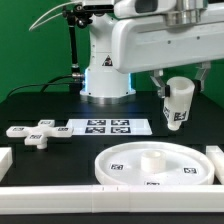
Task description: Assemble round table
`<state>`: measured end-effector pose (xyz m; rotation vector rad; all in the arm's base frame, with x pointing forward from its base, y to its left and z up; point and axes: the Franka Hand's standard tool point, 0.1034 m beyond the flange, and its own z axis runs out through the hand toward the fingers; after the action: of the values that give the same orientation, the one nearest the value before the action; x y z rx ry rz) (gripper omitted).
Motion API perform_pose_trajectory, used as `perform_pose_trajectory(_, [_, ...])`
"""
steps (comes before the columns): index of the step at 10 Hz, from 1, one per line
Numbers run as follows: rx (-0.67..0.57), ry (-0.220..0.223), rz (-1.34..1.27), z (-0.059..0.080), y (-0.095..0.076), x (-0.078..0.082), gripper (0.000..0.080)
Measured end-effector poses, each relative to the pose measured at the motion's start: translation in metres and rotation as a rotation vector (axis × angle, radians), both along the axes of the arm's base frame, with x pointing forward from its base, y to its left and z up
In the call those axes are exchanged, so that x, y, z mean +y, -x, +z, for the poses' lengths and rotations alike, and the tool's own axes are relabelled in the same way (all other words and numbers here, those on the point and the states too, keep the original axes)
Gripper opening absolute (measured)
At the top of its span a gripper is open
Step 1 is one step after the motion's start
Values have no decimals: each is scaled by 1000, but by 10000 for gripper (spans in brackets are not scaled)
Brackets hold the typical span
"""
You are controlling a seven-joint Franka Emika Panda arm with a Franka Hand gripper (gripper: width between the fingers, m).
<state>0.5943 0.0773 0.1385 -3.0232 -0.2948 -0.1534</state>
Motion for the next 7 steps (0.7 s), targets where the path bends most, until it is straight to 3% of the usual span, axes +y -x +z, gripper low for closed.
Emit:
perform_pose_trajectory(2, [-159, 9, -11, -4, -3, -5, 412])
perform_pose_trajectory(5, [-406, 52, 38, 2, -11, -19, 412])
perform_pose_trajectory(7, [-506, 84, 45, 3, -2, -34, 412])
